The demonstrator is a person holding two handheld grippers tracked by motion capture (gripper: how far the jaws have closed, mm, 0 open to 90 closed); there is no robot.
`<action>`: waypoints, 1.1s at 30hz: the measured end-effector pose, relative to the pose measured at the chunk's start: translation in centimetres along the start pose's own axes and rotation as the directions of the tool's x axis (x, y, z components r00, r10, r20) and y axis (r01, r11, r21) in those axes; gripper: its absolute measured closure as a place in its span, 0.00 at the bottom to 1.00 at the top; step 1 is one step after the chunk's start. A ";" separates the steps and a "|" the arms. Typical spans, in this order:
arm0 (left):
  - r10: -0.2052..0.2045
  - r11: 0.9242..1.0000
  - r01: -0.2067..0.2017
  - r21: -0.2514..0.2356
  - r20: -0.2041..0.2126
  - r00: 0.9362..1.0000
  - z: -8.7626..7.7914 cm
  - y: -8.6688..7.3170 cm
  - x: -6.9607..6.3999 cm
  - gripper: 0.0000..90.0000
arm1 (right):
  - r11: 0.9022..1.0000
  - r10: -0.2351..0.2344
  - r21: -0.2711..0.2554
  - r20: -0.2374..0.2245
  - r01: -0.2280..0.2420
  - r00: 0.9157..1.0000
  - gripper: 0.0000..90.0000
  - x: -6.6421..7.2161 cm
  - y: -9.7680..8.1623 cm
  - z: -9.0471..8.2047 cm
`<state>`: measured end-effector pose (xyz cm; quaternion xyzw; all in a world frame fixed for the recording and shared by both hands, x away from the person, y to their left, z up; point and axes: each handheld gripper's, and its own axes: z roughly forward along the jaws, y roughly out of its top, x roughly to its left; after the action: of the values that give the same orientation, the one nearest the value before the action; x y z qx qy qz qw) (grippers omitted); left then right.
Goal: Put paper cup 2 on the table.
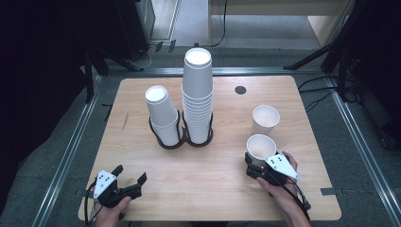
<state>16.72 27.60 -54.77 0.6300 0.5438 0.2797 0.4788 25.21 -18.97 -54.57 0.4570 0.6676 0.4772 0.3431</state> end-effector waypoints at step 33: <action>-0.001 1.000 0.001 -0.001 0.005 1.000 0.4 -0.3 -0.1 0.02 | 0.999 -0.033 0.002 -0.045 0.033 0.998 0.00 -2.5 -0.4 -5.1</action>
<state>16.91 27.40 -55.13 0.6301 0.5428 0.2781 0.4806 21.41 -23.01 -53.33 0.4357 0.6833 0.4806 0.3350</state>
